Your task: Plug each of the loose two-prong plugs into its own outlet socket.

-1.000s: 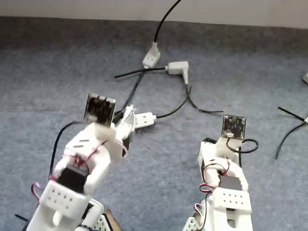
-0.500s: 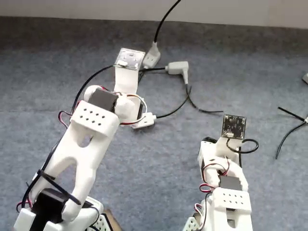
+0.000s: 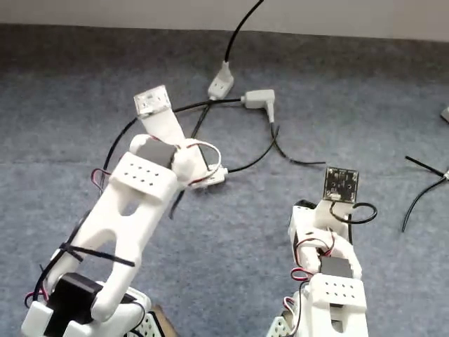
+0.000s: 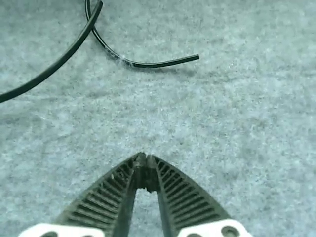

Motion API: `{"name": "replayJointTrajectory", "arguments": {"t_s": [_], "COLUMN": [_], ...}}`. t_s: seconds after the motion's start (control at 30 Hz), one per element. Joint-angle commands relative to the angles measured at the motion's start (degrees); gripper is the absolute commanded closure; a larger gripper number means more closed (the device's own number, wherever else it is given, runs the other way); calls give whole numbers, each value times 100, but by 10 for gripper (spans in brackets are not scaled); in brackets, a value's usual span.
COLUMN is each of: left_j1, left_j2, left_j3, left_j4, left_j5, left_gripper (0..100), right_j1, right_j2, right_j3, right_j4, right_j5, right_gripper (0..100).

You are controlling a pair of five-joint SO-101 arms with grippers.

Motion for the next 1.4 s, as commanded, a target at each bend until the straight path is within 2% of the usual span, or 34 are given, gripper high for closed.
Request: {"name": "replayJointTrajectory", "arguments": {"t_s": [0.0, 0.1, 0.37, 0.53, 0.67, 0.87, 1.03, 1.37], "left_j1": [391, 391, 13, -22, -48, -22, -13, -66], "left_j2": [-13, -13, -13, -13, -31, -66, -75, -22], "left_j3": [453, 585, 593, 927, 1226, 1209, 1200, 1244], "left_j4": [-941, -1204, -1213, -1530, -1987, -1987, -2004, -2233], "left_j5": [264, 264, 220, -396, -545, -563, -1204, -1231], "left_gripper": [993, 993, 993, 993, 993, 993, 993, 993], "right_j1": [66, 66, 66, 66, 66, 66, 66, 66], "right_j2": [-66, -66, -66, -66, -66, -66, -66, -66], "right_j3": [-22, -22, -22, -31, -31, -31, -40, -40], "right_j4": [-119, -119, -119, -119, -119, -119, -119, -119], "right_j5": [-26, -26, -26, -26, -26, -26, -26, -26], "right_gripper": [981, 981, 981, 981, 981, 981, 981, 981]}}
